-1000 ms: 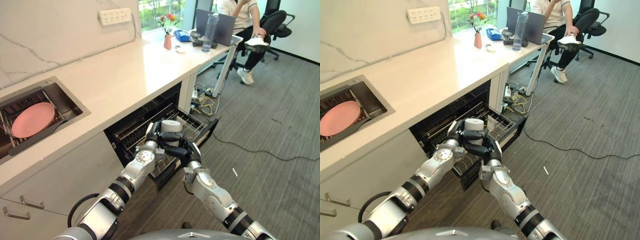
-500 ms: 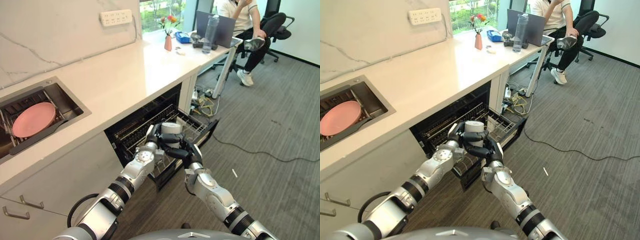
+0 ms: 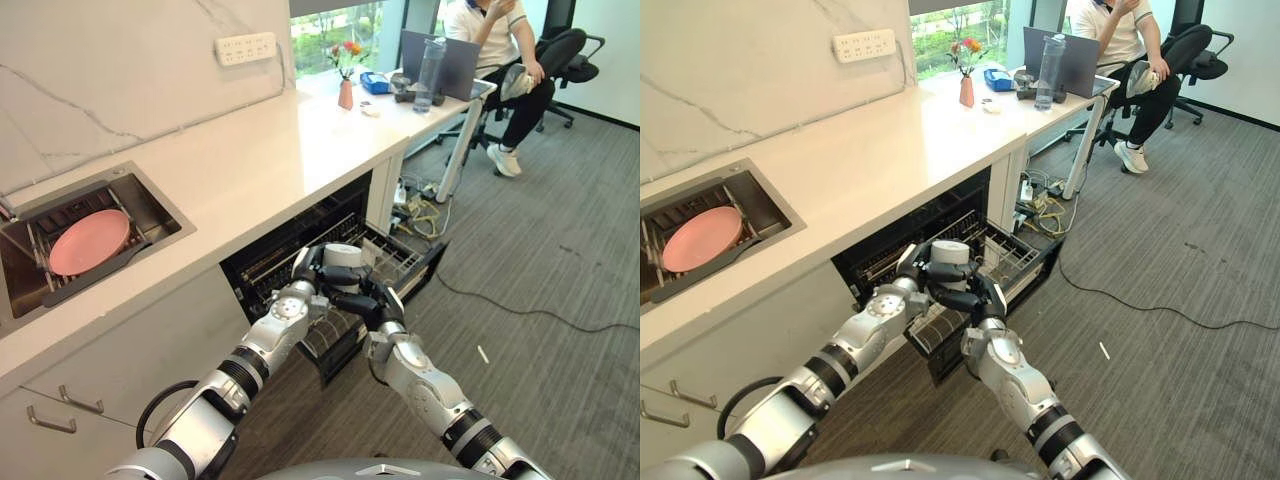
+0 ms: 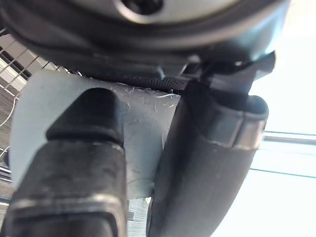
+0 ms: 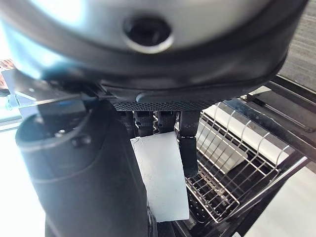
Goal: Place the dishes in the dishwasher.
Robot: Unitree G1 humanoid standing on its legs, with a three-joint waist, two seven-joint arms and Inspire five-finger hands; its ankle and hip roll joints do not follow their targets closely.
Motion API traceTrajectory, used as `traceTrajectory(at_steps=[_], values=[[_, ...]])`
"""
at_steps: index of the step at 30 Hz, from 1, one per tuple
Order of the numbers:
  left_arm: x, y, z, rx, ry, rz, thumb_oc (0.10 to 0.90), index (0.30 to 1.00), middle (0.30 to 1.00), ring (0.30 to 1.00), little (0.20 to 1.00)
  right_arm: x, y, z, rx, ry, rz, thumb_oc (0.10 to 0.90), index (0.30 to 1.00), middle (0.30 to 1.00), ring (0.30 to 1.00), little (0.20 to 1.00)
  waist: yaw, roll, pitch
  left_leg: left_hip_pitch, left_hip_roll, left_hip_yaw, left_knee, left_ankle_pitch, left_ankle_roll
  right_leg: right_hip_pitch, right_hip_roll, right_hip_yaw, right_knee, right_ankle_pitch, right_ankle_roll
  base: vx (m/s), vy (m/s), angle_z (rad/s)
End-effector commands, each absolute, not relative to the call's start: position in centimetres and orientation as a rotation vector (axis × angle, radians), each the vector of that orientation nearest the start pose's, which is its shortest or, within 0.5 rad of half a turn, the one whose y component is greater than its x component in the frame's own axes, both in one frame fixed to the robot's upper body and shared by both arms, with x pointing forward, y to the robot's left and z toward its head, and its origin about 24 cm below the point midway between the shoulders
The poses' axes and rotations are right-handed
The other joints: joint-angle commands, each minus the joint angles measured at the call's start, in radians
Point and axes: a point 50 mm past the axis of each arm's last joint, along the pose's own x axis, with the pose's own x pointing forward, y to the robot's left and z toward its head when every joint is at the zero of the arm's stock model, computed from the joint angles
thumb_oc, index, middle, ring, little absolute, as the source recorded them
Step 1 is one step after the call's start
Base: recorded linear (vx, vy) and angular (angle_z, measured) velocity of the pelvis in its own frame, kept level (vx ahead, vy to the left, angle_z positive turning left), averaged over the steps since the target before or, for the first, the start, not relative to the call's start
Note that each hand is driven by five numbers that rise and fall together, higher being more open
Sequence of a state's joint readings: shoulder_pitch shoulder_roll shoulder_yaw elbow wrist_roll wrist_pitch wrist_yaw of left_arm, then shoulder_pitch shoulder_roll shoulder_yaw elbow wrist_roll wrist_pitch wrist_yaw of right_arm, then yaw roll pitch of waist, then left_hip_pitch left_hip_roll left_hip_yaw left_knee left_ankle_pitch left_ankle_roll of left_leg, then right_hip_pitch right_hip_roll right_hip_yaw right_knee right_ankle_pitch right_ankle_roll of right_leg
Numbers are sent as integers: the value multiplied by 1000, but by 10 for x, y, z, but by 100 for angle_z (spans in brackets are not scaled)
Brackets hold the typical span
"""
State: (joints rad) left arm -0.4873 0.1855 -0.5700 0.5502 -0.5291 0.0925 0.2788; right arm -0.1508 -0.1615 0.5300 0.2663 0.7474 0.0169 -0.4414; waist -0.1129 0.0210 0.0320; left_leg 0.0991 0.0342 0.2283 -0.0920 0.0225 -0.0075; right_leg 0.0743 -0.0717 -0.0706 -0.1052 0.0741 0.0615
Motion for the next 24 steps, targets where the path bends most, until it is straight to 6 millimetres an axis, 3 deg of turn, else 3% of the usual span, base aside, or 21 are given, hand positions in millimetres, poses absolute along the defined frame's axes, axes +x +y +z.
traceTrajectory(at_steps=[1, 7, 10, 14, 20, 22, 24], values=[[304, -33, 83, 121, -4, -668, 800, 900, 900, 900, 900, 318, -63, 96, 586, -2, 18, 400, 300, 300, 300, 300, 20, 32, -24, 29, 49, -87, 5, -45, -62, 41, -44, -20, 18, -48, 76, -8, 0, 4], [312, -17, 96, 351, -147, -657, 800, 900, 900, 900, 900, 328, -86, 100, 587, -48, -74, 400, 300, 300, 300, 300, 46, 24, -23, 28, 54, -102, 5, -42, -66, 52, -39, -42, 18, -59, 75, -10, 0, 6], [311, -10, 104, 390, -204, -666, 800, 900, 900, 900, 900, 330, -93, 104, 611, -67, -112, 400, 300, 300, 300, 300, 56, 23, -24, 28, 55, -108, 5, -41, -66, 53, -38, -48, 18, -64, 75, 4, 0, 15], [304, 17, 111, 370, -242, -662, 800, 900, 900, 900, 900, 339, -106, 108, 606, -93, -189, 400, 300, 300, 300, 300, 93, 15, -15, 17, 53, -134, 5, -35, -66, 57, -39, -73, 18, -67, 73, -4, -2, 18], [299, 37, 100, 349, -204, -633, 800, 900, 900, 900, 900, 348, -108, 99, 554, -38, -221, 400, 300, 300, 300, 300, 133, 5, 4, -6, 47, -165, 5, -26, -66, 50, -41, -98, 18, -67, 74, -27, -5, 21], [301, 47, 90, 365, -164, -605, 800, 900, 900, 900, 900, 363, -121, 101, 429, -26, -256, 400, 300, 300, 300, 300, 174, 0, 59, -73, 40, -199, 5, 1, -66, 7, -45, -124, 18, -59, 78, -158, -26, 36], [300, 48, 93, 352, -180, -606, 800, 900, 900, 900, 900, 370, -127, 106, 393, -35, -272, 400, 300, 300, 300, 300, 186, 0, 76, -99, 39, -204, 5, 10, -67, -17, -46, -132, 18, -54, 80, -120, -11, 40]])
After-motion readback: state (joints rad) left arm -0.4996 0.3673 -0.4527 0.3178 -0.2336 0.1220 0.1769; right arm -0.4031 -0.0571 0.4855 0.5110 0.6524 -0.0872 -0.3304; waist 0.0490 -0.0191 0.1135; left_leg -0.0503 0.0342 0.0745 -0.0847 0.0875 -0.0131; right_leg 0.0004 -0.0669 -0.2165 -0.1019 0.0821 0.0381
